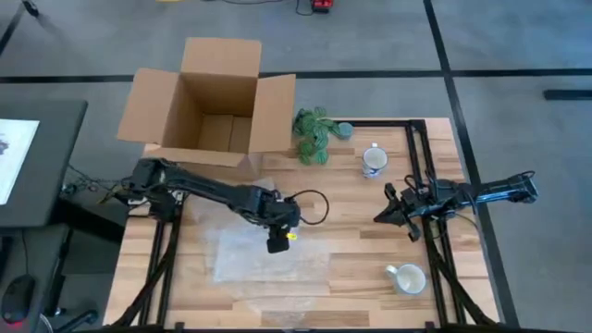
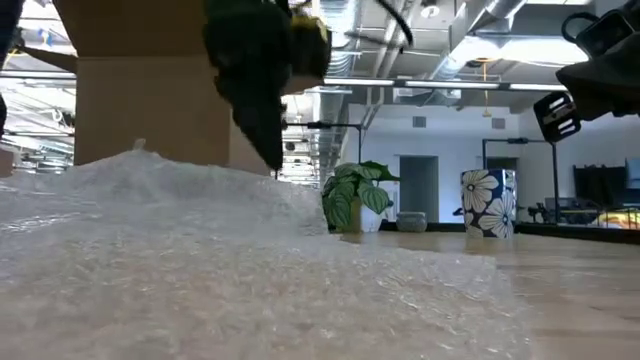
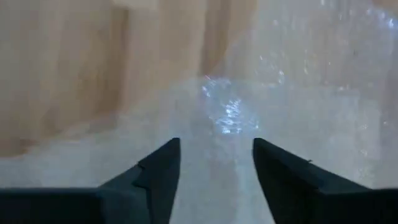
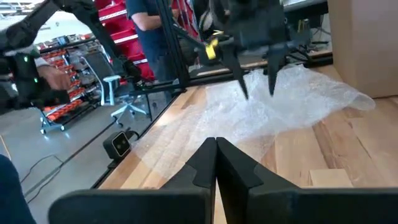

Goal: Wrap mug
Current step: Wrap the green mug with the bubble wrap

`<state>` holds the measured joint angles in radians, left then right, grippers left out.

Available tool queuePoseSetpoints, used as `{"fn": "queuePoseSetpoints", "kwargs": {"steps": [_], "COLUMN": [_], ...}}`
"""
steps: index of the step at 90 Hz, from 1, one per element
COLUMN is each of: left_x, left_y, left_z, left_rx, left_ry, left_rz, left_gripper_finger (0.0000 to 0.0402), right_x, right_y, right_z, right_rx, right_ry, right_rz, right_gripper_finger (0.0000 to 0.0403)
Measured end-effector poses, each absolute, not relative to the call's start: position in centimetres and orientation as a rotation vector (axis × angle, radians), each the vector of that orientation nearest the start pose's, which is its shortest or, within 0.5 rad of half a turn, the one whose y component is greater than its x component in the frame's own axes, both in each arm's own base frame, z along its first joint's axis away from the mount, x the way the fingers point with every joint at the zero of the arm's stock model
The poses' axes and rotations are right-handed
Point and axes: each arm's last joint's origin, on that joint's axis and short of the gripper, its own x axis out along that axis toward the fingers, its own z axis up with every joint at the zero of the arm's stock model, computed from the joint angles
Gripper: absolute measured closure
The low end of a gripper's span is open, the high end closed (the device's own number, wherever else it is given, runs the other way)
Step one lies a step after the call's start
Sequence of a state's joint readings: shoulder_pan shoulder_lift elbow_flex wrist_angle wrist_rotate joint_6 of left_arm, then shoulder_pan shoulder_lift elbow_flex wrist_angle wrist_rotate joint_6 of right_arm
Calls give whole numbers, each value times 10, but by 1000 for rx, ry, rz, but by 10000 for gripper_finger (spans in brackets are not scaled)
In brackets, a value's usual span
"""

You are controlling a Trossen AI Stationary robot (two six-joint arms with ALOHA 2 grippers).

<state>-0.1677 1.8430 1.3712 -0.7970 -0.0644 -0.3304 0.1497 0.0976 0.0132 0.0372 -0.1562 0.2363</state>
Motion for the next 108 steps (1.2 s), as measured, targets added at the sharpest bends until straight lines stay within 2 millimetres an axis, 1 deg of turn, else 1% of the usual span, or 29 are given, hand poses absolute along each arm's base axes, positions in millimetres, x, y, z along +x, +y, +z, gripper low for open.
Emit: {"fn": "queuePoseSetpoints", "kwargs": {"steps": [8, 13, 16, 21, 28, 31, 34, 50, 60, 64, 70, 79, 90, 94, 98, 108], "left_x": [365, 365, 366, 368, 371, 372, 373, 377, 378, 377, 378, 378, 373, 373, 369, 361], "left_y": [-59, -59, -60, -60, -62, -63, -64, -69, -69, -69, -68, -67, -60, -57, -53, -48], "left_z": [188, 181, 180, 184, 197, 204, 214, 274, 317, 335, 366, 415, 476, 493, 511, 548], "left_rx": [-153, -159, -167, -181, -188, -189, -188, -184, -195, -201, -208, -199, -130, -96, -71, -23], "left_ry": [1326, 1369, 1379, 1376, 1355, 1339, 1320, 1242, 1182, 1139, 1024, 797, 445, 300, 144, -191], "left_rz": [120, 137, 144, 153, 150, 146, 143, 130, 117, 112, 101, 89, 128, 147, 147, 150], "left_gripper_finger": [206, 225, 244, 285, 361, 380, 388, 400, 401, 401, 401, 401, 402, 401, 402, 402], "right_x": [101, 101, 101, 101, 101, 101, 101, 101, 101, 101, 101, 101, 101, 101, 101, 101], "right_y": [20, 20, 20, 20, 20, 20, 20, 20, 20, 20, 20, 20, 20, 20, 20, 20], "right_z": [164, 164, 164, 164, 164, 164, 164, 164, 164, 164, 164, 164, 164, 164, 164, 164], "right_rx": [235, 235, 235, 235, 235, 235, 235, 235, 235, 235, 235, 235, 235, 235, 235, 235], "right_ry": [84, 84, 84, 84, 84, 84, 83, 84, 83, 83, 83, 84, 83, 83, 83, 83], "right_rz": [299, 299, 299, 299, 299, 299, 299, 299, 299, 299, 299, 299, 299, 299, 299, 299], "right_gripper_finger": [403, 403, 403, 403, 403, 403, 403, 403, 403, 403, 403, 403, 403, 403, 403, 403]}}
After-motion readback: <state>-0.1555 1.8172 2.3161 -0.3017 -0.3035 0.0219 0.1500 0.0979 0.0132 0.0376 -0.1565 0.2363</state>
